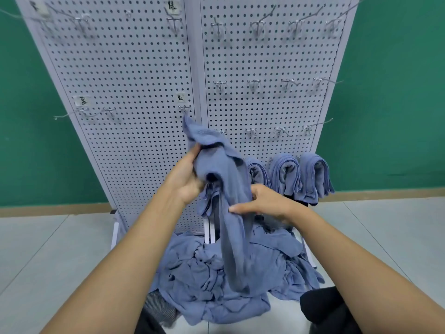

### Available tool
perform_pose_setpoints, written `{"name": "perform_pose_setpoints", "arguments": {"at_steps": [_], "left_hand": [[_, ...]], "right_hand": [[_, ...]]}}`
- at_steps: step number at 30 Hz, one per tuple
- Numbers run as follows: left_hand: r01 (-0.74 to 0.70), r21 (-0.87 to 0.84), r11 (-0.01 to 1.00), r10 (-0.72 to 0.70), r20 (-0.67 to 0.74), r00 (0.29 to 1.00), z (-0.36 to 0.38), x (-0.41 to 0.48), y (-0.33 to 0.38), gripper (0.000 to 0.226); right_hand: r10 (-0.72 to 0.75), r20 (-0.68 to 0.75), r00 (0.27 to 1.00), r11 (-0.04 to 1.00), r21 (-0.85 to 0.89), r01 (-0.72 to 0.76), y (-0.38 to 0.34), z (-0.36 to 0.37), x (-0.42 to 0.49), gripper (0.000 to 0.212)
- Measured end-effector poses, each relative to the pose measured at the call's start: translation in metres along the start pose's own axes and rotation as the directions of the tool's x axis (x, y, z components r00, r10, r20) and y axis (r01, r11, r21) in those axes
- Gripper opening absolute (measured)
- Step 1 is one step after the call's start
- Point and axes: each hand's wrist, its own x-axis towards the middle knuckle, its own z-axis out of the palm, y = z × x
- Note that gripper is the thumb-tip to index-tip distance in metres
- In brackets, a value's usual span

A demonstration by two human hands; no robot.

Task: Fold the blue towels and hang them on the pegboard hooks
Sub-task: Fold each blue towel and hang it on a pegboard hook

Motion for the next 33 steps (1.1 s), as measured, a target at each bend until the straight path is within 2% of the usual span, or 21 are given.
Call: {"name": "perform_pose_setpoints", "arguments": {"at_steps": [1, 3, 5, 7, 10, 14, 16, 18, 20, 23, 25, 27, 29, 31, 33], "left_hand": [[-0.003, -0.012, 1.0, 0.003, -0.032, 0.999, -0.004, 0.0, -0.002, 0.025], [0.044, 0.075, 0.996, -0.038, -0.085, 0.996, -0.015, 0.002, -0.008, 0.022], [0.141, 0.278, 0.95, -0.103, -0.148, 0.984, -0.022, 0.0, -0.017, 0.023], [0.174, 0.47, 0.865, -0.116, -0.152, 0.982, -0.022, -0.006, -0.028, 0.033], [0.092, 0.662, 0.744, -0.068, -0.061, 0.996, -0.014, -0.015, -0.045, 0.039], [-0.024, 0.825, 0.565, 0.004, 0.026, 1.0, -0.007, -0.022, -0.061, 0.056], [-0.083, 0.854, 0.513, 0.113, 0.029, 0.993, -0.007, -0.021, -0.065, 0.039], [-0.084, 0.841, 0.534, 0.185, -0.02, 0.983, -0.008, -0.017, -0.065, 0.021], [-0.071, 0.806, 0.588, 0.2, -0.06, 0.978, -0.01, -0.013, -0.062, 0.022], [-0.082, 0.797, 0.599, 0.207, -0.054, 0.977, -0.008, -0.011, -0.059, 0.018], [-0.088, 0.791, 0.606, 0.221, -0.061, 0.973, -0.01, -0.01, -0.06, 0.01], [-0.065, 0.795, 0.603, 0.237, -0.101, 0.966, -0.015, -0.008, -0.059, 0.022], [-0.084, 0.856, 0.51, 0.315, -0.094, 0.945, -0.021, -0.004, -0.056, 0.021], [-0.136, 0.928, 0.346, 0.388, -0.01, 0.921, -0.025, -0.004, -0.053, 0.016], [-0.158, 0.961, 0.227, 0.403, 0.055, 0.913, -0.025, -0.006, -0.052, 0.027]], "right_hand": [[-0.012, -0.083, 0.996, 0.998, 0.065, 0.018, -0.002, 0.002, 0.001, 0.023], [0.0, -0.239, 0.971, 0.975, 0.218, 0.053, -0.007, 0.001, 0.003, 0.029], [0.025, -0.326, 0.945, 0.941, 0.328, 0.088, -0.009, -0.003, 0.005, 0.03], [0.055, -0.383, 0.922, 0.914, 0.39, 0.108, -0.011, -0.005, 0.006, 0.03], [0.09, -0.439, 0.894, 0.867, 0.476, 0.147, -0.014, -0.003, 0.008, 0.025], [0.076, -0.422, 0.903, 0.834, 0.524, 0.175, -0.013, 0.0, 0.007, 0.017], [0.039, -0.384, 0.922, 0.832, 0.523, 0.183, -0.014, 0.001, 0.006, 0.011], [-0.008, -0.335, 0.942, 0.849, 0.495, 0.183, -0.013, 0.002, 0.005, 0.014], [-0.01, -0.303, 0.953, 0.899, 0.415, 0.142, -0.011, 0.003, 0.005, 0.022], [0.04, -0.292, 0.956, 0.969, 0.246, 0.035, -0.004, 0.004, 0.005, 0.028], [0.046, -0.31, 0.95, 0.968, 0.249, 0.035, -0.004, 0.005, 0.004, 0.025], [0.033, -0.347, 0.937, 0.955, 0.287, 0.073, -0.006, 0.004, 0.003, 0.028], [0.021, -0.357, 0.934, 0.944, 0.315, 0.099, -0.009, 0.003, 0.002, 0.031], [0.026, -0.338, 0.941, 0.928, 0.359, 0.103, -0.01, 0.003, 0.001, 0.03], [0.042, -0.318, 0.947, 0.912, 0.399, 0.094, -0.01, 0.004, 0.0, 0.029]]}}
